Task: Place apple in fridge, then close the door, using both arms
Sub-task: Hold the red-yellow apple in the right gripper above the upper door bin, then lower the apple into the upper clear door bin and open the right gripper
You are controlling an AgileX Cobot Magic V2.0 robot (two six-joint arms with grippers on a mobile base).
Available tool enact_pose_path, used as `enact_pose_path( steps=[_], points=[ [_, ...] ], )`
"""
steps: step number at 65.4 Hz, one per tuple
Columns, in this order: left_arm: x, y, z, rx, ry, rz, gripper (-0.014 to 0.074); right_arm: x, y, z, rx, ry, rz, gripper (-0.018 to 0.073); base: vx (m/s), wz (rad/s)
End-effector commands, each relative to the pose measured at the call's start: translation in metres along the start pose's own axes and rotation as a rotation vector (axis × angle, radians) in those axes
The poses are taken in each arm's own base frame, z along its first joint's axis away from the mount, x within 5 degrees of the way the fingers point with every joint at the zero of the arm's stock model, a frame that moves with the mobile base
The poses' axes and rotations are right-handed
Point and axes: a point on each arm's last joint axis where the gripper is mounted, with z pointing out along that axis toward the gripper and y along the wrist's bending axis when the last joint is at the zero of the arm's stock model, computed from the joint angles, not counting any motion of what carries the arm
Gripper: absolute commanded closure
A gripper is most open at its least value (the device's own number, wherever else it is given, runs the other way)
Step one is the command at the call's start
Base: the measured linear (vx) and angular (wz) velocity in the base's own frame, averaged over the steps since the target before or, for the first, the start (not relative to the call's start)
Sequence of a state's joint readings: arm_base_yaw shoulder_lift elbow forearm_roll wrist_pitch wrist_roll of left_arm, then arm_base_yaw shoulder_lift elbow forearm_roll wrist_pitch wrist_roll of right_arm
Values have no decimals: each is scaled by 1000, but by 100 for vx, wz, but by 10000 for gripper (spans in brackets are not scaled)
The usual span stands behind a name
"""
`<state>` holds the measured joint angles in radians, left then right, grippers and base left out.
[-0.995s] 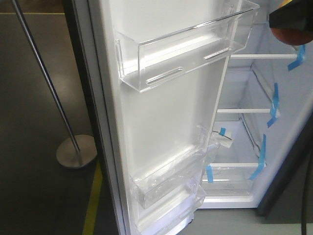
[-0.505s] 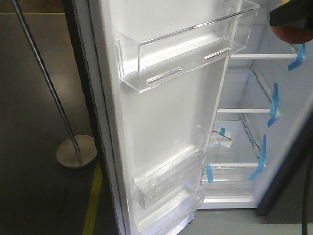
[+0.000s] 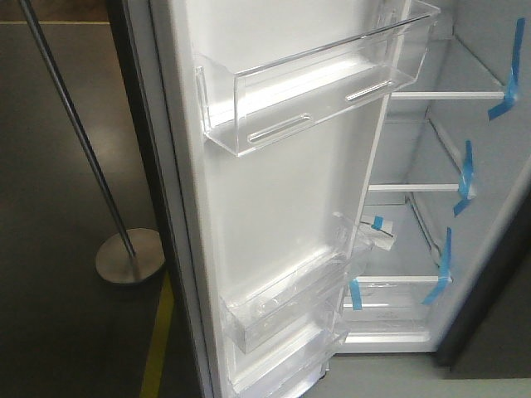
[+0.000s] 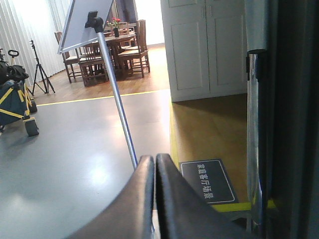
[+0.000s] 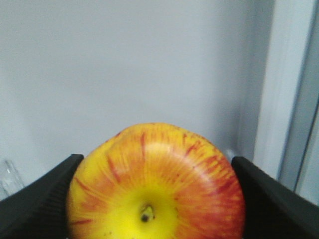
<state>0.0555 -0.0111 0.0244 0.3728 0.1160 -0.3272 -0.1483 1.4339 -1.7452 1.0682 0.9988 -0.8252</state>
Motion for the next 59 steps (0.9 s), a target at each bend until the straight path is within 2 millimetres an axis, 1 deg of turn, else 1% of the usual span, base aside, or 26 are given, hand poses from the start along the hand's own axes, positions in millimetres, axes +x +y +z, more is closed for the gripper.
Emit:
enact_pose_path(
  steps=[1,5,15,16,22,27,35,40,48,59],
  points=[
    [-12,-2,-3,25,-91,-9,603,-37,10,-10,-27,-176,-41,437,0,0],
    [-12,-2,-3,25,-91,-9,603,-43,6,-3,-59,-174,-36,437,0,0],
    [-12,-2,-3,25,-91,-9,603,-47,-7,16,-168,-151,-37,435,0,0],
    [-12,-2,-3,25,-91,-9,603,-45,-11,20,-177,-145,-31,435,0,0],
    [-12,-2,-3,25,-91,-9,603,-41,-18,35,-226,-120,-28,433,0,0],
    [-12,-2,-3,25,-91,-9,603,-33,-26,51,-250,-88,-16,429,0,0],
    [-12,-2,-3,25,-91,-9,603,-22,-26,76,-288,-62,-50,417,0,0],
    [-12,-2,-3,25,-91,-9,603,-18,-24,86,-294,-62,-77,396,0,0],
    [-12,-2,-3,25,-91,-9,603,-14,-21,95,-252,-33,-106,316,0,0],
    [-12,-2,-3,25,-91,-9,603,-12,-15,103,-227,-3,-119,118,0,0]
  ],
)
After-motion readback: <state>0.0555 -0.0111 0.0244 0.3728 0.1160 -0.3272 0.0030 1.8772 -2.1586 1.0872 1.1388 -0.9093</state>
